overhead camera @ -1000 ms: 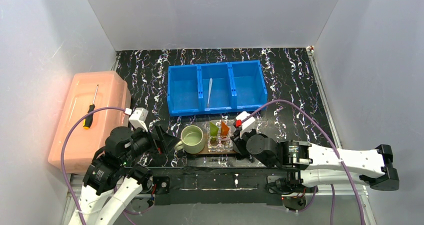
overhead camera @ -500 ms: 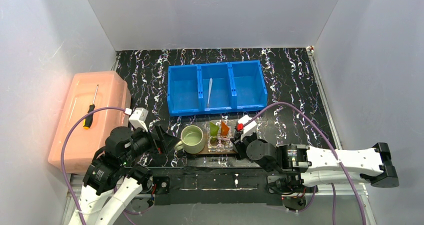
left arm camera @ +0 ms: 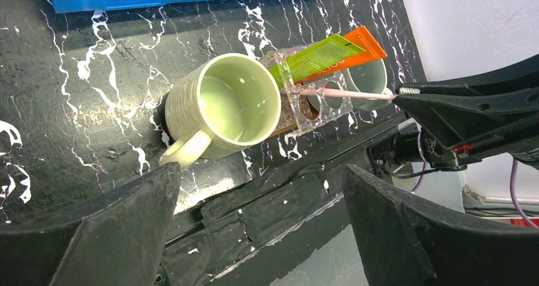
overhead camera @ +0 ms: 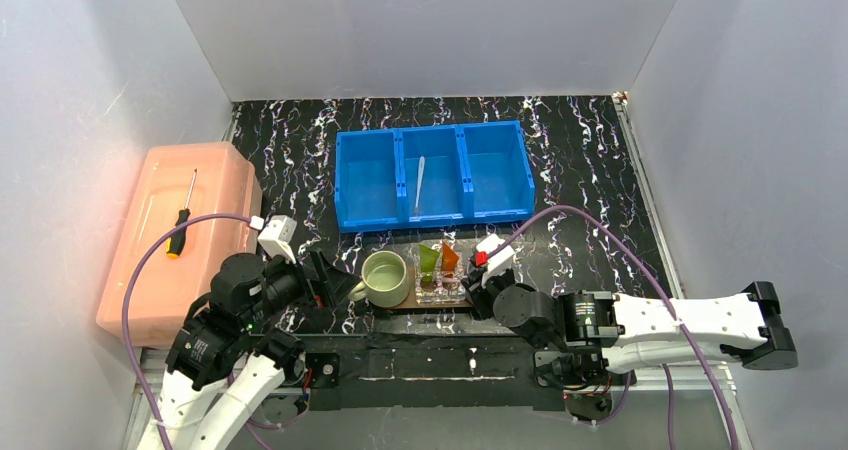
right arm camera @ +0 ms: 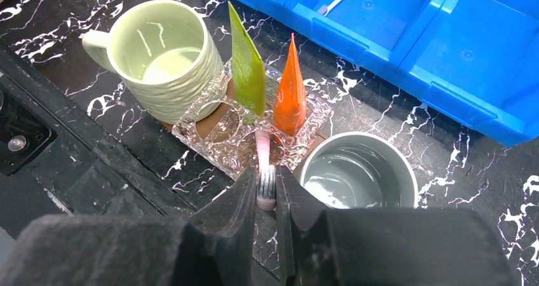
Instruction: Prepare toiletry sets of a toothbrush and toothpaste on the tray
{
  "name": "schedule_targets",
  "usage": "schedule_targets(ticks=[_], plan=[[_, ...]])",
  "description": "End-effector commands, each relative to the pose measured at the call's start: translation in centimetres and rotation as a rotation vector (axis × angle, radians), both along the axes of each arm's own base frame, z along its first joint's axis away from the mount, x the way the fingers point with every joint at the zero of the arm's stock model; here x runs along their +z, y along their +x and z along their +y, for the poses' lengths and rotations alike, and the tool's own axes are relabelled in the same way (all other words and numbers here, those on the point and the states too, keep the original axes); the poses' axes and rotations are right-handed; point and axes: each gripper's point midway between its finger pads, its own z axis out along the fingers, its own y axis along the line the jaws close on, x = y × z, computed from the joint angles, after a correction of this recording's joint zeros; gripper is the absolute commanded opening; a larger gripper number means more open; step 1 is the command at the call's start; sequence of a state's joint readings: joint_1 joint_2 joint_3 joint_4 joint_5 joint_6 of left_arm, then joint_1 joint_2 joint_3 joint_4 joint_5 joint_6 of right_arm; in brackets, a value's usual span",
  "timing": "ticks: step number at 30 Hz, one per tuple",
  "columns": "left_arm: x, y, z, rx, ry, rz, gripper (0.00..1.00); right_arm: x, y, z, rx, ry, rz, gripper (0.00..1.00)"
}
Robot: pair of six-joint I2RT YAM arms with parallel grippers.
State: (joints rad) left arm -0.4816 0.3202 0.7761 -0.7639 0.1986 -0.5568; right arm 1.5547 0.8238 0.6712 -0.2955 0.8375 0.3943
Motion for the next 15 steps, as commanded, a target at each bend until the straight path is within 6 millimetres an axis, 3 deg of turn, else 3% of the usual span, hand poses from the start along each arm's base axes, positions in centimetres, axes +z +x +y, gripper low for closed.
schedule_targets(ticks=[1, 15], plan=[[-0.5, 0.1, -0.2, -0.017, 0.017, 0.008, 0.98, 1.2, 0.1, 0.0, -0.030, 0.053, -0.012, 0.24], [-0.8, 0.2, -0.4, -0.021, 0.022, 0.029, 0.98, 2.8, 0.1, -0.3, -0.027, 0.071, -0.032, 0.30]])
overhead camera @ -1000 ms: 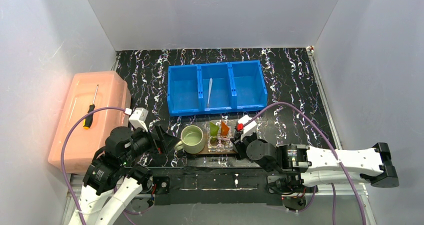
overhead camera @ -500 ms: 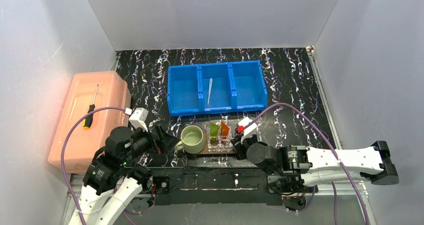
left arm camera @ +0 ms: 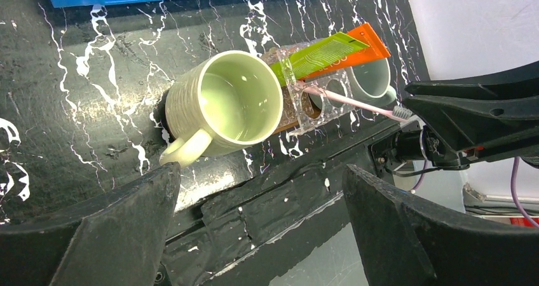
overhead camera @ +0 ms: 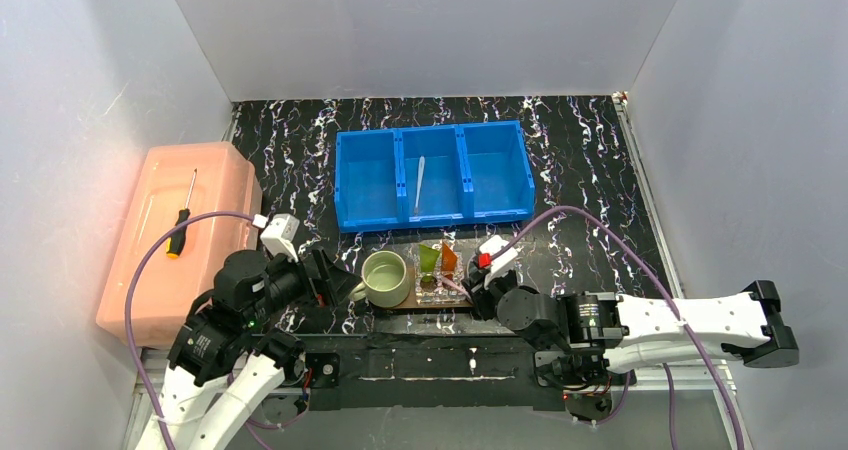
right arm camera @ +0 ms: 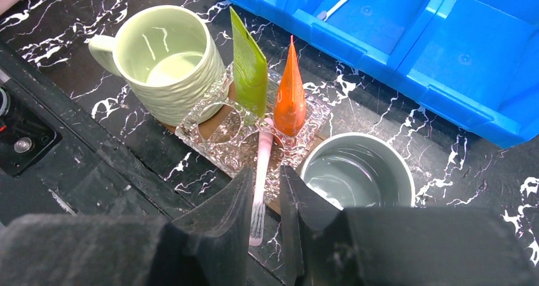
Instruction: Prepare toiletry sets of a toothbrush and toothpaste on the tray
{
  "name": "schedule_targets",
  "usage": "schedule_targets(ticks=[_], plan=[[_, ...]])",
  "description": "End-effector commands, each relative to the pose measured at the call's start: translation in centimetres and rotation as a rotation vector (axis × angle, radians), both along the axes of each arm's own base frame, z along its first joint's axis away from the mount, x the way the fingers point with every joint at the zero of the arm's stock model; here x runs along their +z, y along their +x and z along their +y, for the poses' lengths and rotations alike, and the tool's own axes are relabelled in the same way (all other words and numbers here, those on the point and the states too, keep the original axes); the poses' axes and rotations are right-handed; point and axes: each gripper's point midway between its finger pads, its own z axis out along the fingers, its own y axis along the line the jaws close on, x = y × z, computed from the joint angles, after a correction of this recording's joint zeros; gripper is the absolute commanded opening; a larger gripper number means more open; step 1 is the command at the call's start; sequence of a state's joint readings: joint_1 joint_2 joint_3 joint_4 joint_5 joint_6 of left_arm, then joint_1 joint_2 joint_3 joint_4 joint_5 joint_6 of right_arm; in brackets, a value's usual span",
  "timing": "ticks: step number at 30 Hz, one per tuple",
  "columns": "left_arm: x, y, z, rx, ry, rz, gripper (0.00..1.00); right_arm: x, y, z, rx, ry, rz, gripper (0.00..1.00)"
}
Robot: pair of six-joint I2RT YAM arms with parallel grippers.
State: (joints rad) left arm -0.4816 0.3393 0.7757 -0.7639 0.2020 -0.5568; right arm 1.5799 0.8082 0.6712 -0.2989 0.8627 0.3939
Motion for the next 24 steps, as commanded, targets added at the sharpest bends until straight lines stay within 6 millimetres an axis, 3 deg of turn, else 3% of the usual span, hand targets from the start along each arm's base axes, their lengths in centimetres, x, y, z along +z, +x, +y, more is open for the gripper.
schedule_targets(ticks=[1, 16, 24], plan=[[-0.5, 0.1, -0.3, -0.020, 0.014, 0.012, 0.98, 2.7, 0.4, -0.1, -0.032, 0.060, -0.025, 0.31], [-0.7, 0.2, -0.4, -0.026, 0.021, 0.030, 0.98, 8.9, 2.1, 0.7, -0.113, -0.025, -0.133, 0.44], [0.4, 0.2, -0.3, -0.039, 0.036, 0.005, 0.98, 11.5, 3.9, 3.3, -0.102, -0.121, -0.154, 0.47]])
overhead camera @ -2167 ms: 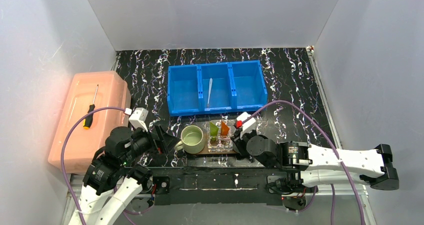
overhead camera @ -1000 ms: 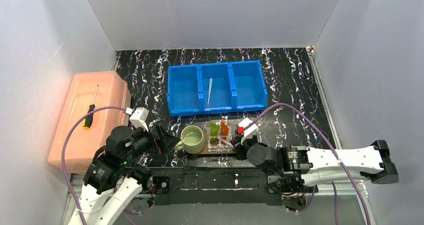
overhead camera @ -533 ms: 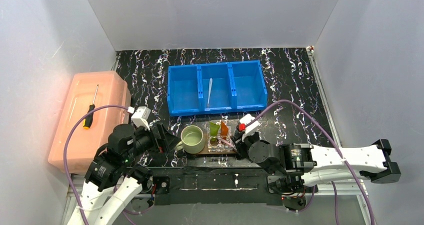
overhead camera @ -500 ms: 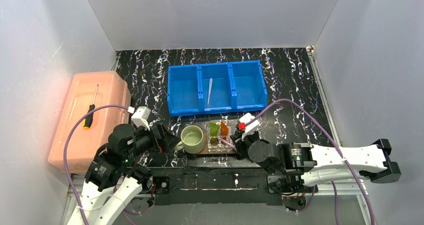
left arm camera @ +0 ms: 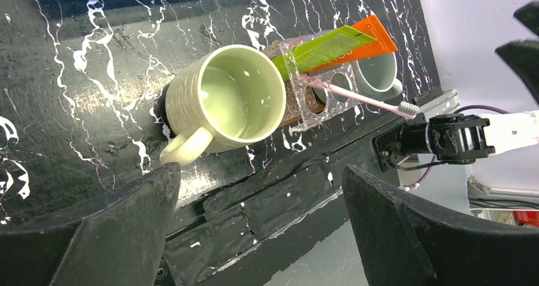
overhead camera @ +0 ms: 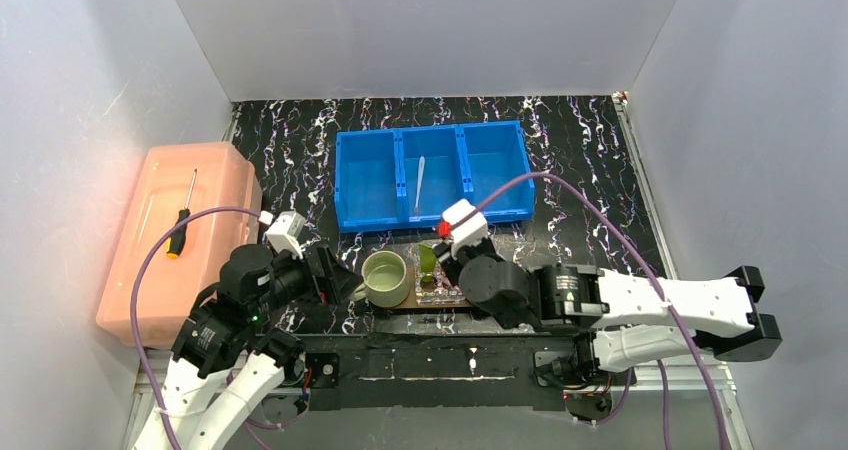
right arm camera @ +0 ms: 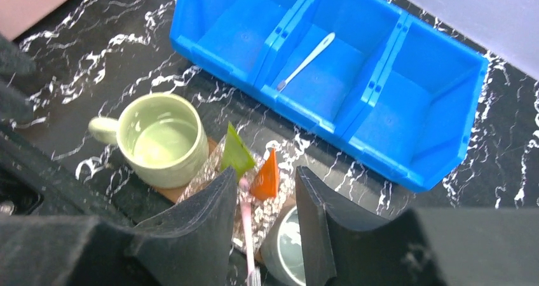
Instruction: Prepare toiletry sets of a toothbrush and toothpaste on the tray
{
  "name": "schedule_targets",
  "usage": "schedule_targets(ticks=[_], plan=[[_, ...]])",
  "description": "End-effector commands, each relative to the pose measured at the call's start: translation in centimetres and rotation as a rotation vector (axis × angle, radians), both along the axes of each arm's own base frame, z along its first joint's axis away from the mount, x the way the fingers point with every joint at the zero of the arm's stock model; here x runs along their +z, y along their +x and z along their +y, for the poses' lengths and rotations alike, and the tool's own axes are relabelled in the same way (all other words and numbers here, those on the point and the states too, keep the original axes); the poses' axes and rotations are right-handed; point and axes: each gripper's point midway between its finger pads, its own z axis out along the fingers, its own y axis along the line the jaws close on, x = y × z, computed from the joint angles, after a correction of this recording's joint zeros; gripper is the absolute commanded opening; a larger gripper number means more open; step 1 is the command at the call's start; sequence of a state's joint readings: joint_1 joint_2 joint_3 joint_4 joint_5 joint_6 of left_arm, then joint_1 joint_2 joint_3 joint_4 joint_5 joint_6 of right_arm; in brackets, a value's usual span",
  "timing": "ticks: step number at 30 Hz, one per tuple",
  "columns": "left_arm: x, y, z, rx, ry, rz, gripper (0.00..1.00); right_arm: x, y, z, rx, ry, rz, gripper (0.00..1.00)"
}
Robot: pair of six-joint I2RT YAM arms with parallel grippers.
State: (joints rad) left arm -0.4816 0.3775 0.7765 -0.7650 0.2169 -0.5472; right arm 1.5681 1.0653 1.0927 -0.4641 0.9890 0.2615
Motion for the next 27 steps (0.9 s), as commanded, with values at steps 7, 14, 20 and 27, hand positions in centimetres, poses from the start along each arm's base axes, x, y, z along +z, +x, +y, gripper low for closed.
schedule_targets(ticks=[7, 14, 20, 27], plan=[[1.2, 0.4, 0.5, -0.023, 0.068, -0.055, 0.98, 1.9, 7.3, 2.1, -0.043, -0.046, 0.091, 0.47], [0.4, 0.4, 0.6, -0.022, 0.071, -0.056, 0.98, 0.4, 12.4, 3.9, -0.054, -0.040, 0.219, 0.49], [0.4, 0.4, 0.7, -0.017, 0.065, -0.073, 0.98, -2.5, 16.3, 4.6, -0.108, -0.034, 0.317, 0.52], [0.5, 0.2, 0.3, -0.044, 0.057, -0.070, 0.98, -6.1, 20.4, 4.4, -0.188, 0.009, 0.410, 0.55]])
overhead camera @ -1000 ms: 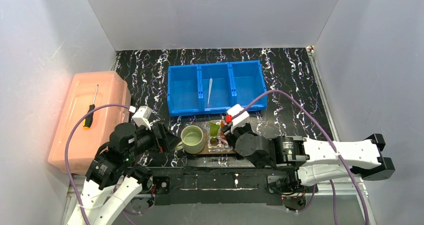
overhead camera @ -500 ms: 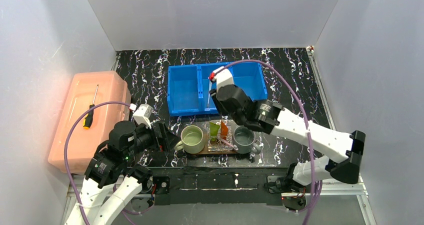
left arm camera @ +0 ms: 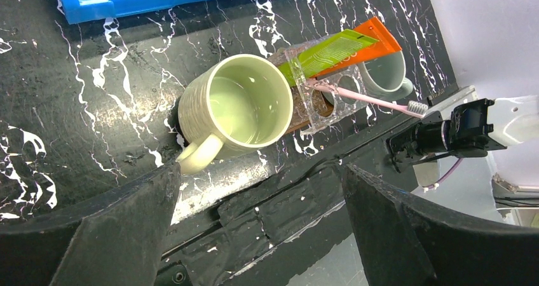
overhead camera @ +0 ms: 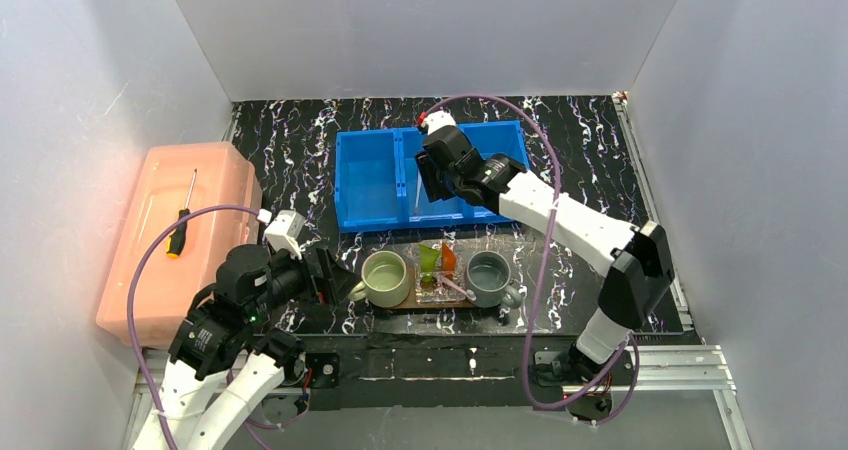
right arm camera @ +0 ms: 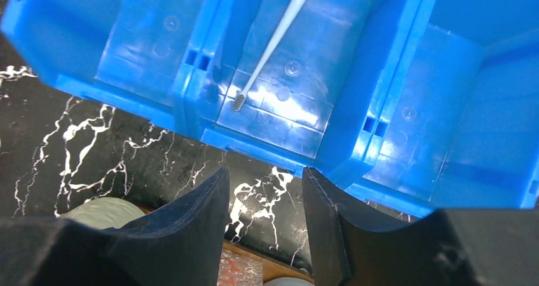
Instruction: Prepare toiletry sets of a toothbrush and toothpaste on the tray
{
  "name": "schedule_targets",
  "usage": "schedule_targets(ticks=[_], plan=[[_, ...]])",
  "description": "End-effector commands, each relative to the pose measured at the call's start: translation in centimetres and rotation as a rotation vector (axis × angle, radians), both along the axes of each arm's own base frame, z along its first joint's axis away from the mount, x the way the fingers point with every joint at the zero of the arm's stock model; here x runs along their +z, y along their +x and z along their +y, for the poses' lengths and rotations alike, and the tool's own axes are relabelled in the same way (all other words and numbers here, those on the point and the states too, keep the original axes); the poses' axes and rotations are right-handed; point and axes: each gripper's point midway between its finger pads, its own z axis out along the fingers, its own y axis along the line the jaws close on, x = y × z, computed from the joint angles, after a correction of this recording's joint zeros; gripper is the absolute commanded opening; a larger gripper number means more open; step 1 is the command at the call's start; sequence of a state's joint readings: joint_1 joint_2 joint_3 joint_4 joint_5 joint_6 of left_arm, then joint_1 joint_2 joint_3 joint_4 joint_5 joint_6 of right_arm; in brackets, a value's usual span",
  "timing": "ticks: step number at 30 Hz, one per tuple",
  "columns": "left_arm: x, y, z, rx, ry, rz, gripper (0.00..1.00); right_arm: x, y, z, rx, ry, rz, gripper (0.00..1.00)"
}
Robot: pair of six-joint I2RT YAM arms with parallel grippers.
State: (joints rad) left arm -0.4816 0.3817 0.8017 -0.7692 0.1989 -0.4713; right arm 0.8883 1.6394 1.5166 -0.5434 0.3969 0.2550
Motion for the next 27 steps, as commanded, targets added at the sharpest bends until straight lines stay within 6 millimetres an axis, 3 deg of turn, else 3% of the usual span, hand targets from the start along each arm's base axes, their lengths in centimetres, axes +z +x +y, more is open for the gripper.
schedule_targets(ticks=[1, 12, 27], plan=[[-0.2, -0.1, -0.2, -0.026, 0.008, -0.003, 0.98, 0.5, 2.6, 1.1, -0.035, 0.109, 0.020, 0.55], [-0.2, -0.2, -0.3, -0.033, 0.004, -0.006, 0.98, -4.6, 7.0, 1.8, -0.092, 0.108, 0.095, 0.60], [-0.2, -0.1, -0.4, -0.038, 0.003, -0.005, 0.98, -10.9, 10.9, 4.1, -0.111, 0.090, 0.188, 0.63]])
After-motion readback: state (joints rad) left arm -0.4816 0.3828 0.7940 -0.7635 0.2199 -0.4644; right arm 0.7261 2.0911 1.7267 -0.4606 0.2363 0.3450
